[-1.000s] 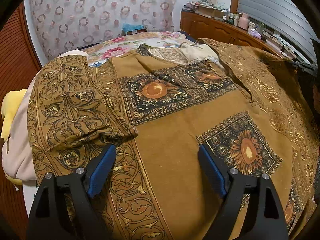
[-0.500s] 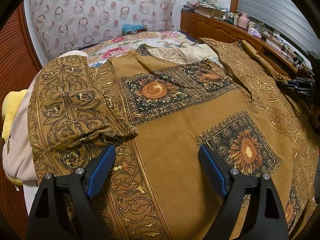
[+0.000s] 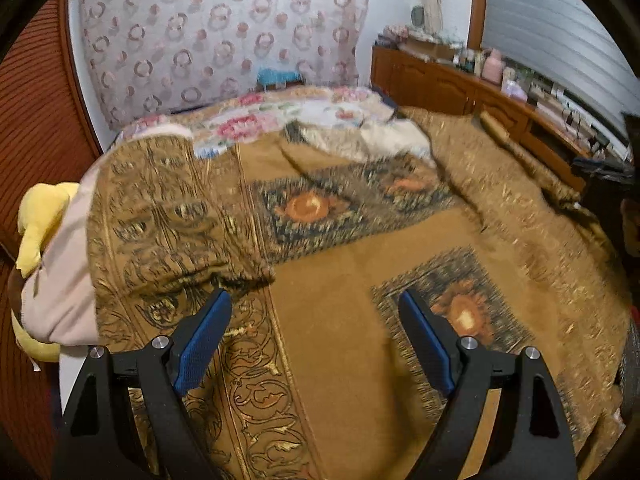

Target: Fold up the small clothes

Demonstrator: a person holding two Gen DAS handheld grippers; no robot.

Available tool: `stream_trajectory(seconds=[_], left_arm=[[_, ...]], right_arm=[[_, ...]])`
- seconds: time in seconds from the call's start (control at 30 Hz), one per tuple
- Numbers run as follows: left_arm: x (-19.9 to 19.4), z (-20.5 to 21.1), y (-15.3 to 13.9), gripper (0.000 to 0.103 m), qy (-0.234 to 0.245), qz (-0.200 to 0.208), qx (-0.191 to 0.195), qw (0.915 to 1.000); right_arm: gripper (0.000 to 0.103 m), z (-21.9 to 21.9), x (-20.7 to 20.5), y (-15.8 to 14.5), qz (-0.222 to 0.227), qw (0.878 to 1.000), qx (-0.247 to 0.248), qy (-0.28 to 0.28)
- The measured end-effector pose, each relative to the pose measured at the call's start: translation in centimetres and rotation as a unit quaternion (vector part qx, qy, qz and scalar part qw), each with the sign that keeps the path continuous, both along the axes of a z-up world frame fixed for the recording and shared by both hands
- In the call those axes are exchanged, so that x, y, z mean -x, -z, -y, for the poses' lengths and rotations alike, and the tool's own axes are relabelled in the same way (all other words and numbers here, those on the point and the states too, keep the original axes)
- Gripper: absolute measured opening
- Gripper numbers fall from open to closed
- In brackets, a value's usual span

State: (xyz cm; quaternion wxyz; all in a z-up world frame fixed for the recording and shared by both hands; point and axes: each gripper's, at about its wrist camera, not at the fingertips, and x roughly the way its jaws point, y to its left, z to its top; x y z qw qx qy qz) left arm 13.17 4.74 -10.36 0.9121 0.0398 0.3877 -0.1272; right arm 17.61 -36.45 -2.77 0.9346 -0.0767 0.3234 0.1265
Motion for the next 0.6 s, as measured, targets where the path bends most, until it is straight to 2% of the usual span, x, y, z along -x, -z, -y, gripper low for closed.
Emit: stream_trajectory(seconds=[0.2,0.3,0.57,0.6], left_arm=[[1.4,0.2,-1.8,0.086,-0.006,0.024,0.029,0.9993],[2.0,0.2,-2.1,0.086,-0.005,0.026,0.035,0.9990],[2.8,0.5,-2.2,0.086,-0.005,0.031,0.046,0.9984],[2.9,0.6,-2.3,0.086,-0.006,0.032,0.046,0.9984]], right_arm=[[0.055,2.2,-3.4,2.4,-0.035,0.998,0.005,0.051],[0.055,3.4,-4.8,3.8,-0.067,0.995,-0.013,0.074],[0.055,4.7,-5.7,4.3,-0.093,0.990,-0.079,0.065],[0.051,5.3,-5.5,4.1,-0.094,0.990,-0.083,0.063]])
